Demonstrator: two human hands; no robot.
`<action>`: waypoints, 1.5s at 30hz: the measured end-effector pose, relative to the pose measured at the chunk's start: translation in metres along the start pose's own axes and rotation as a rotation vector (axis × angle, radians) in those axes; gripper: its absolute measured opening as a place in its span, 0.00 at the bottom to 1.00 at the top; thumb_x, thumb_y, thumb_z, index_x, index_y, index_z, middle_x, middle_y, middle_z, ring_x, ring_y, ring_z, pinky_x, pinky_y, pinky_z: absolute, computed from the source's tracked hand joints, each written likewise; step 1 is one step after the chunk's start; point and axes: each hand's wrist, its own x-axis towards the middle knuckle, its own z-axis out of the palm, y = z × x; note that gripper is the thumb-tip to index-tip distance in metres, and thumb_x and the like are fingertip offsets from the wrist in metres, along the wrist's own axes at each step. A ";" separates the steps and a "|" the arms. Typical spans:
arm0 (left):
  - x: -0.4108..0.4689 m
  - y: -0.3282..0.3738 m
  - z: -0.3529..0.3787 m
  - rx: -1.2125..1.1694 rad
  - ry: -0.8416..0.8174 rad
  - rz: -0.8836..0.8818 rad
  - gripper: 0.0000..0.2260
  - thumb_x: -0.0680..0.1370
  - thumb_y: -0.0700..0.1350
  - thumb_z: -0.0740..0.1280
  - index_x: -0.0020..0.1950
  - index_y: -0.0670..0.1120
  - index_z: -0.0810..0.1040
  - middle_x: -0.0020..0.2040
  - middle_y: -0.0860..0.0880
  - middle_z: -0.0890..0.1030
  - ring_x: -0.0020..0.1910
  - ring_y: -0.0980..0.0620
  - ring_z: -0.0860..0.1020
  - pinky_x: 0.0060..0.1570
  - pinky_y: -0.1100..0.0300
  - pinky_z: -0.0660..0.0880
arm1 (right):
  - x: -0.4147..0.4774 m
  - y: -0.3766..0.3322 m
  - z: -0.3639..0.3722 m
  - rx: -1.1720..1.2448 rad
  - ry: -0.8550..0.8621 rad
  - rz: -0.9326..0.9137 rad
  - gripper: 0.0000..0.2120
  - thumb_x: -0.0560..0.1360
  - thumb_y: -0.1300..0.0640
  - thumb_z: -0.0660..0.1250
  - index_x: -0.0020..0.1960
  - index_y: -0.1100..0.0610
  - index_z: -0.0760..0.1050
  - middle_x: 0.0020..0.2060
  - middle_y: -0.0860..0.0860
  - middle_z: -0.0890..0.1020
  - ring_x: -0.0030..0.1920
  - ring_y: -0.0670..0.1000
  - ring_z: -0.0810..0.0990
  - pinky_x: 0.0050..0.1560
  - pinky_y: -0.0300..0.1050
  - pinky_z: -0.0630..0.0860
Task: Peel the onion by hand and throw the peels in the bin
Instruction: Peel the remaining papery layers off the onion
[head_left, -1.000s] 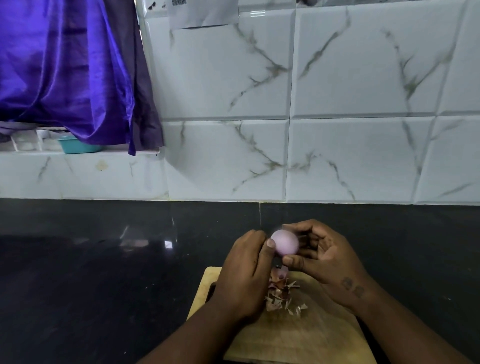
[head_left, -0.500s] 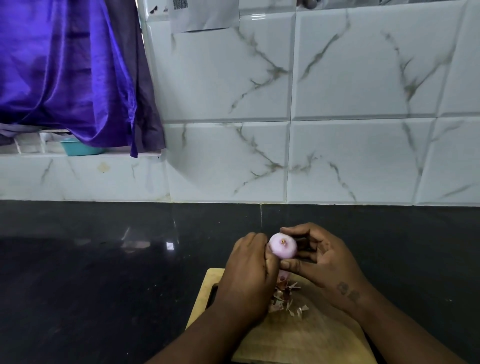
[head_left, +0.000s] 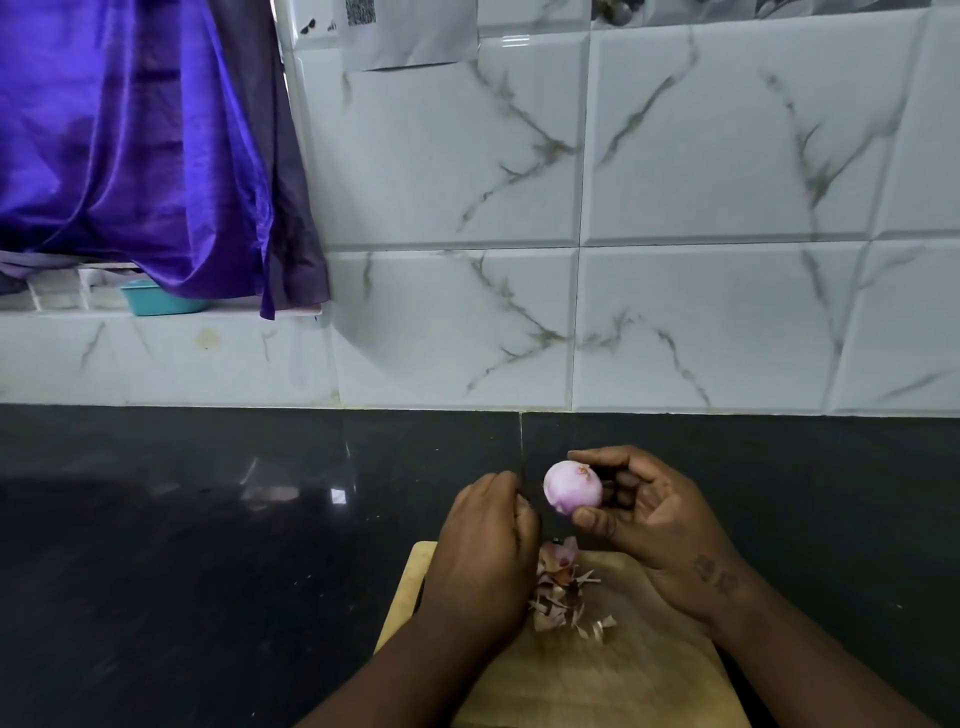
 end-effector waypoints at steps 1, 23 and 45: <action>0.001 -0.002 -0.002 0.022 0.001 -0.022 0.15 0.85 0.44 0.59 0.38 0.54 0.65 0.39 0.54 0.71 0.41 0.54 0.70 0.41 0.57 0.63 | 0.000 0.000 -0.001 0.020 -0.006 0.011 0.26 0.64 0.66 0.79 0.61 0.60 0.81 0.57 0.57 0.87 0.57 0.56 0.87 0.53 0.43 0.83; -0.002 -0.007 -0.001 -0.075 -0.052 0.170 0.15 0.86 0.57 0.51 0.40 0.60 0.63 0.36 0.57 0.71 0.38 0.56 0.71 0.37 0.66 0.62 | -0.003 -0.001 -0.003 -0.128 -0.118 0.045 0.25 0.65 0.62 0.81 0.61 0.56 0.82 0.58 0.53 0.87 0.59 0.55 0.87 0.57 0.48 0.84; -0.001 -0.007 -0.007 -0.134 -0.164 0.182 0.15 0.87 0.55 0.52 0.40 0.60 0.65 0.37 0.56 0.72 0.37 0.55 0.71 0.38 0.64 0.63 | -0.007 -0.007 -0.006 -0.162 -0.158 0.036 0.25 0.65 0.62 0.82 0.61 0.55 0.82 0.58 0.52 0.87 0.60 0.53 0.86 0.59 0.47 0.83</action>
